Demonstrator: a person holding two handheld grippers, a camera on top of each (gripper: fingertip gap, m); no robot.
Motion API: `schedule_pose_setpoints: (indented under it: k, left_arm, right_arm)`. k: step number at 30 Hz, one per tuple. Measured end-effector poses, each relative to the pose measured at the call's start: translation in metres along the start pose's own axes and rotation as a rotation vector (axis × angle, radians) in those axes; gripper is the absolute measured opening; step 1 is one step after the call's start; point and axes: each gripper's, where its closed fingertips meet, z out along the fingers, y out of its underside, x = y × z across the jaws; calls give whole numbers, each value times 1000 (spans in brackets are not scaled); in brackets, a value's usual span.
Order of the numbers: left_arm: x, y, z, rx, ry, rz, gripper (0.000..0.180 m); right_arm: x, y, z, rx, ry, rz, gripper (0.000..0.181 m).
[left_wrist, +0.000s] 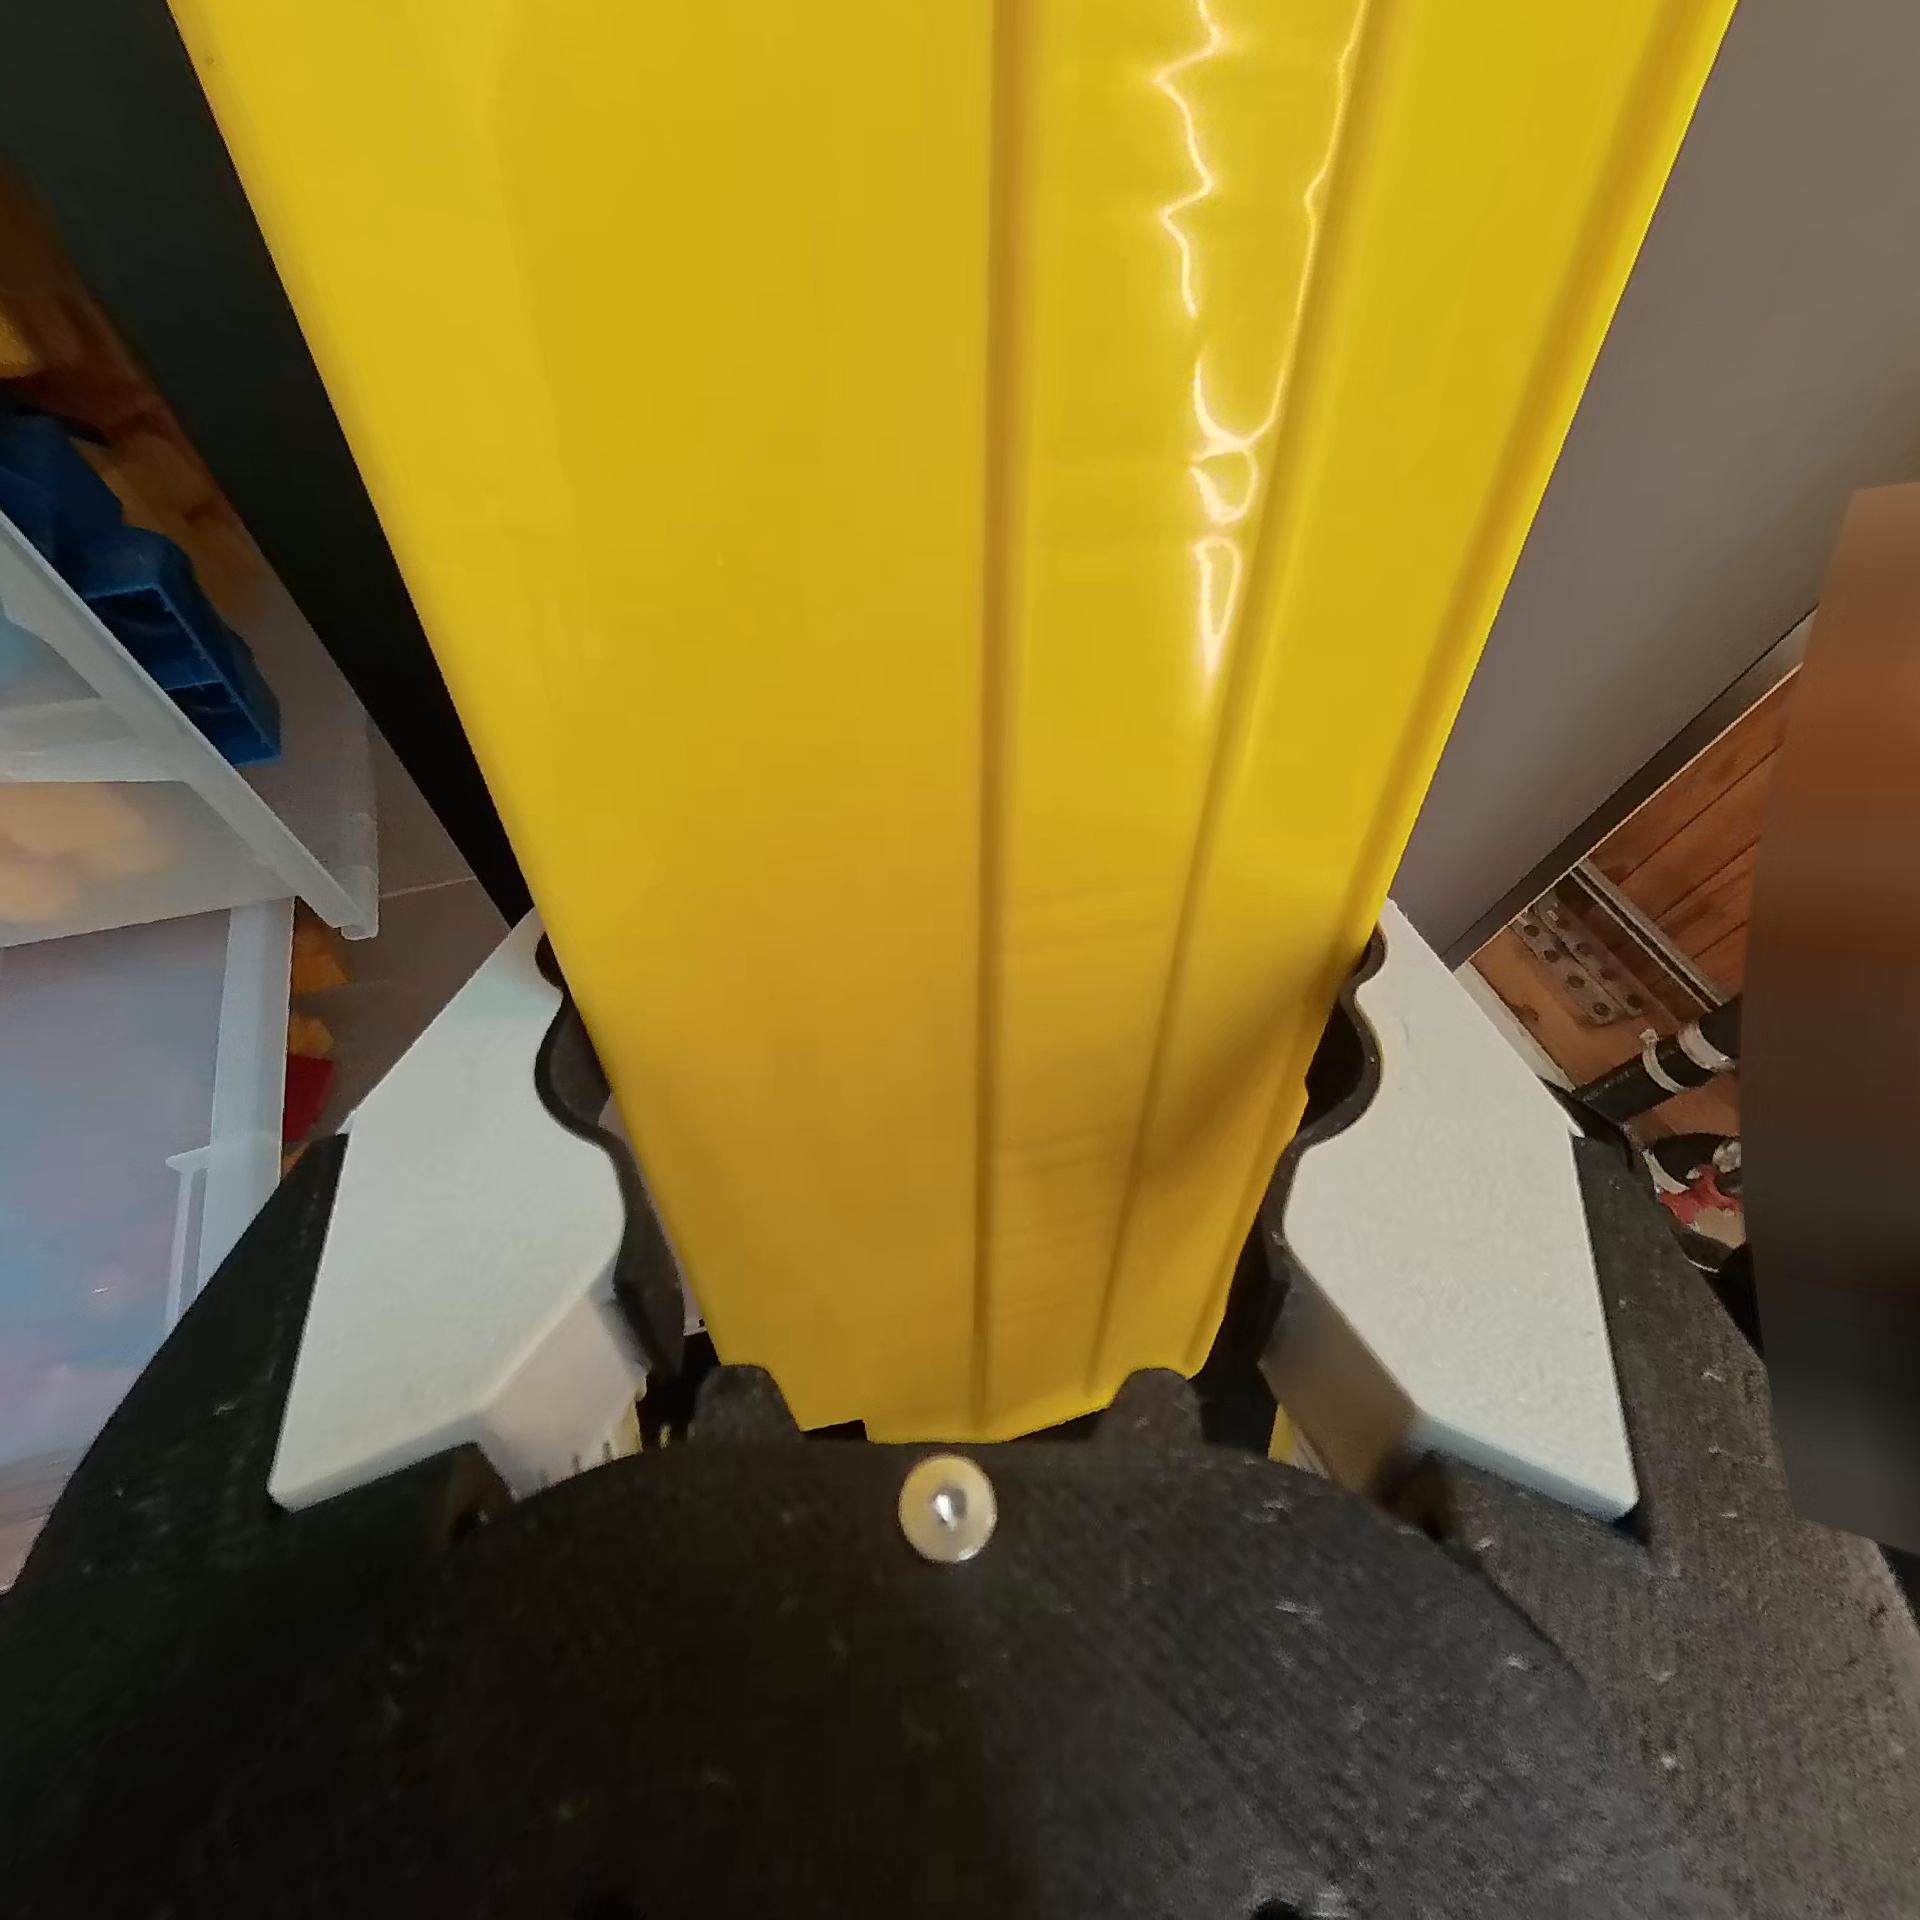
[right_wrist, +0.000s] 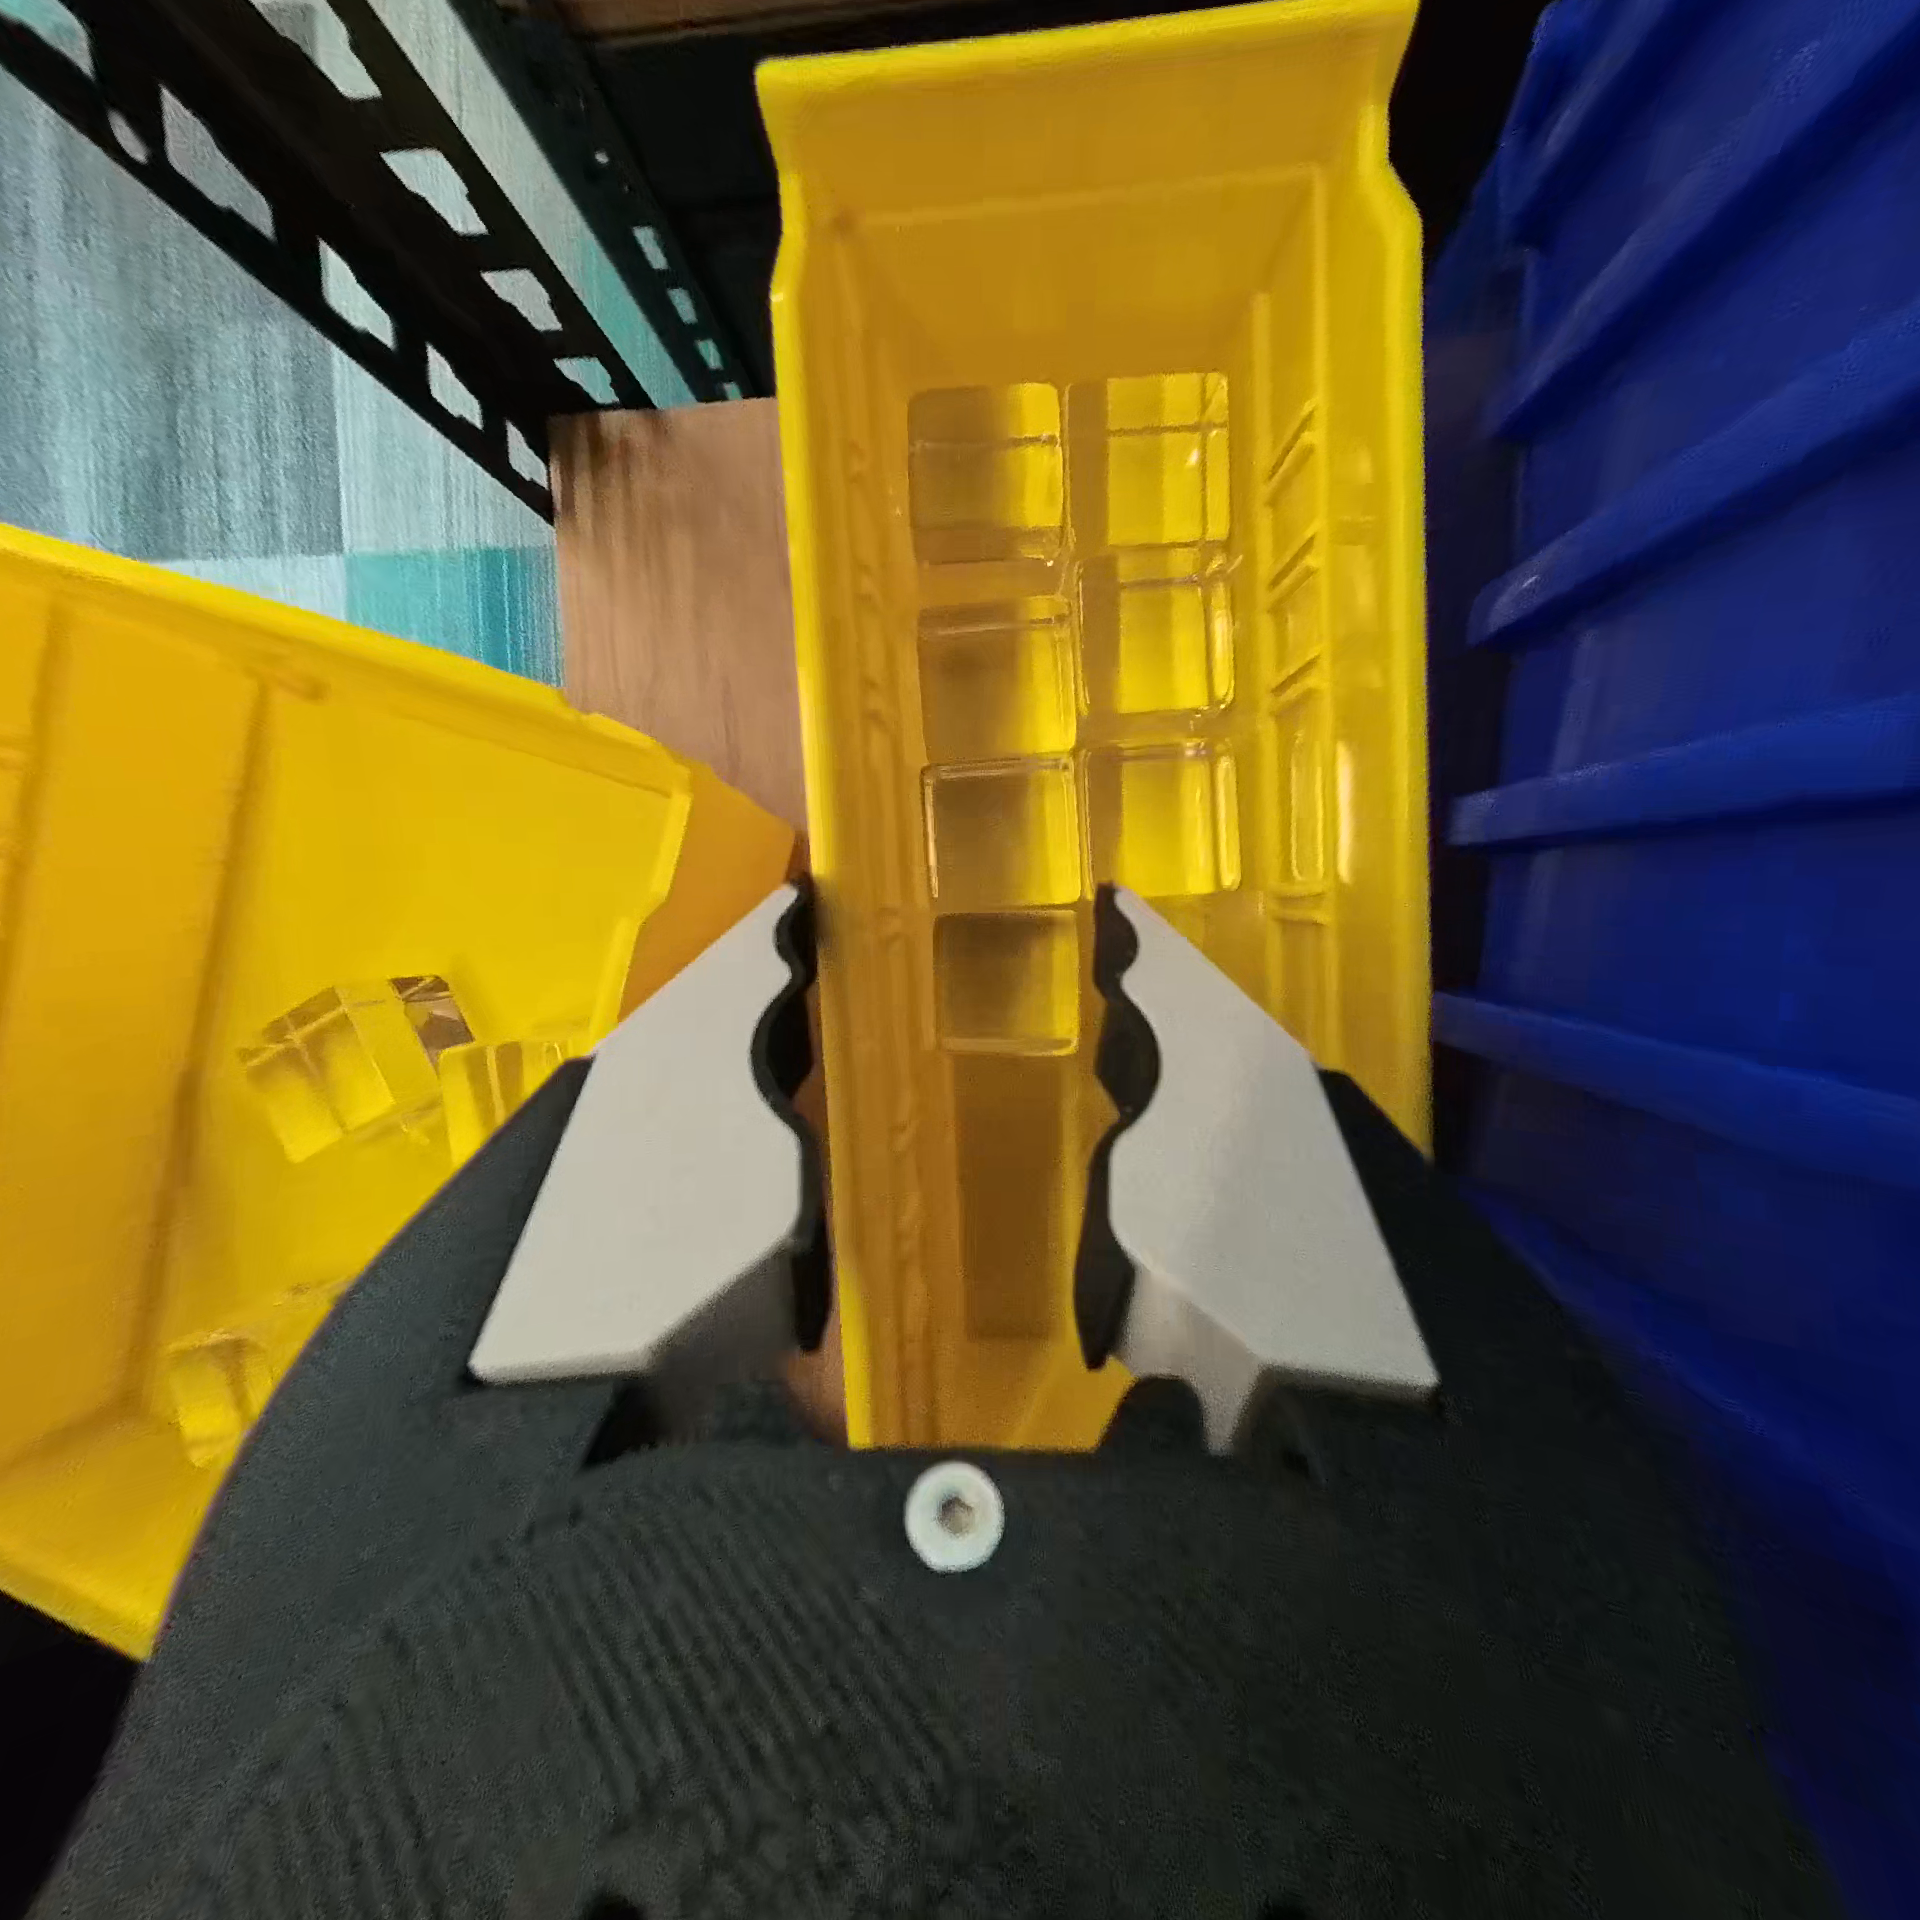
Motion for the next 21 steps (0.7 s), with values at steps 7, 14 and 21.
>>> schedule_pose_setpoints:
  k: [7,14,21]
  left_arm:
    - [0,0,0,-2,1,-3,138]
    - [0,2,0,-14,2,-7,138]
    - [1,2,1,-31,1,-12,138]
  right_arm:
    - [4,-9,-11,192,-2,92,46]
    - [19,2,-16,273,70,153,39]
    - [13,14,1,164,-67,270,46]
